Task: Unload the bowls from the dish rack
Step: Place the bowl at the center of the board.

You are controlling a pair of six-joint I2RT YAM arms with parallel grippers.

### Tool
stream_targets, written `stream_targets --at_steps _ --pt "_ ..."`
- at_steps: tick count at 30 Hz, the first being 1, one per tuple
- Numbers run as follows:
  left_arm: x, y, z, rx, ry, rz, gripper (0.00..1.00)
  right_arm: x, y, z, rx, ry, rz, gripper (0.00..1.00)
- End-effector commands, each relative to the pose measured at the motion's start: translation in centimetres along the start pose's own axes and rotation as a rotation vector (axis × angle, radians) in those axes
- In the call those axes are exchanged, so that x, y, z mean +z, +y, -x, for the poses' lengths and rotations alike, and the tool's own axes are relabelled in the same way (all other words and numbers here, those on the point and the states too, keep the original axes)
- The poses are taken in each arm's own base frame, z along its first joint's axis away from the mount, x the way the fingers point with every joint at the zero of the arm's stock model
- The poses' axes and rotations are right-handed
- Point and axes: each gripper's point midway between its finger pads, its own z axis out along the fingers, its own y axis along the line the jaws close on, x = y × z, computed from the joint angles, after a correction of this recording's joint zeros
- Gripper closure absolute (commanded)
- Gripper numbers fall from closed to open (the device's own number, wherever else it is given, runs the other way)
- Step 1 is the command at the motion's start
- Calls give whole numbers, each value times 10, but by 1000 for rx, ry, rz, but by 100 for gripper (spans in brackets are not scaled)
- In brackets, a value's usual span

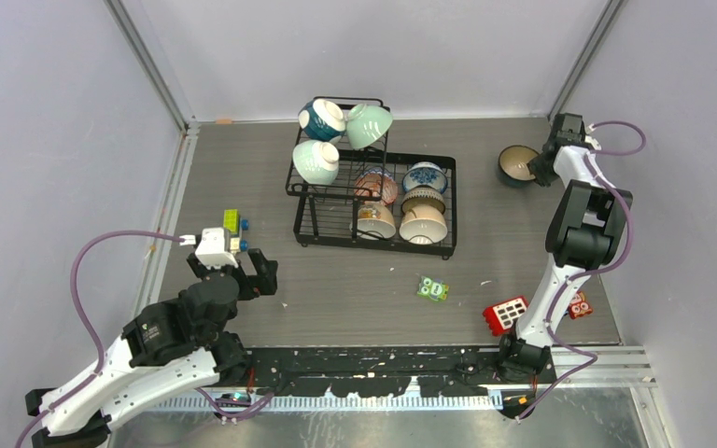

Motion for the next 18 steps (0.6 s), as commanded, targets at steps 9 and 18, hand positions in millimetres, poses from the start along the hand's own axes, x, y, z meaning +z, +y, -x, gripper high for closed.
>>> stream_targets --at_steps 9,18 --pt "1 1 6 -23 -27 17 2 -9 16 23 29 -54 54 62" --pt "0 3 7 -28 -30 24 1 -22 19 28 34 -65 79 34"
